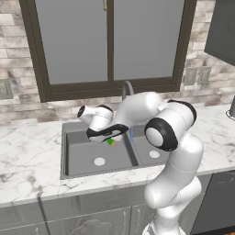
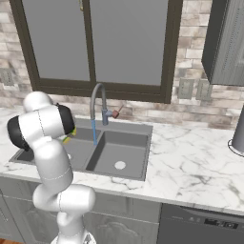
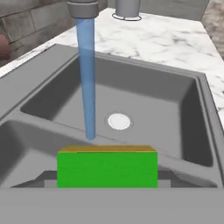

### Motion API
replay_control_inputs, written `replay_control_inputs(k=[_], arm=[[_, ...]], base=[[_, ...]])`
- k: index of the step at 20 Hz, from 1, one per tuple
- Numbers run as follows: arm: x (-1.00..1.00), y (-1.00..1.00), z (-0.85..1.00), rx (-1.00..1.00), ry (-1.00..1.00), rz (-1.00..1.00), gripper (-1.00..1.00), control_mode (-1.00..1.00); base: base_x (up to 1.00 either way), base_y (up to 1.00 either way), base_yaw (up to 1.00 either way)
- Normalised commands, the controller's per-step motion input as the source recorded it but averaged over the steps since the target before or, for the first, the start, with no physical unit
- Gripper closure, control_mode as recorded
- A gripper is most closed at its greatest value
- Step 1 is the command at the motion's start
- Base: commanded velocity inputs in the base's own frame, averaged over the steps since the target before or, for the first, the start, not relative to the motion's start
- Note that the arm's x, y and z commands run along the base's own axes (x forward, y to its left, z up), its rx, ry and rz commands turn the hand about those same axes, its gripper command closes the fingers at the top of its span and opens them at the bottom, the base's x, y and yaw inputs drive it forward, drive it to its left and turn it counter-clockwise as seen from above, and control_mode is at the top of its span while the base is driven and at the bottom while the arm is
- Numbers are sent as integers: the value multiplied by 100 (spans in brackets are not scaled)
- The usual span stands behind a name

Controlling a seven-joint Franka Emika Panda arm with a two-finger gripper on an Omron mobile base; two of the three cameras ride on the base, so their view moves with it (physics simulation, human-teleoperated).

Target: Soak the sponge with water for a few seconds and then drop it inside the sink.

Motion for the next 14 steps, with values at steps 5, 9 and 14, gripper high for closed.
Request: replay_control_inputs(k=[5,9,14], arm=[[-15,61,0,9,-7,2,100,-100],[-4,56,0,15,-11,5,100,-100],[0,51,0,20,-11,7,100,-100]], base=[[0,0,0],[0,0,0],[0,0,0]])
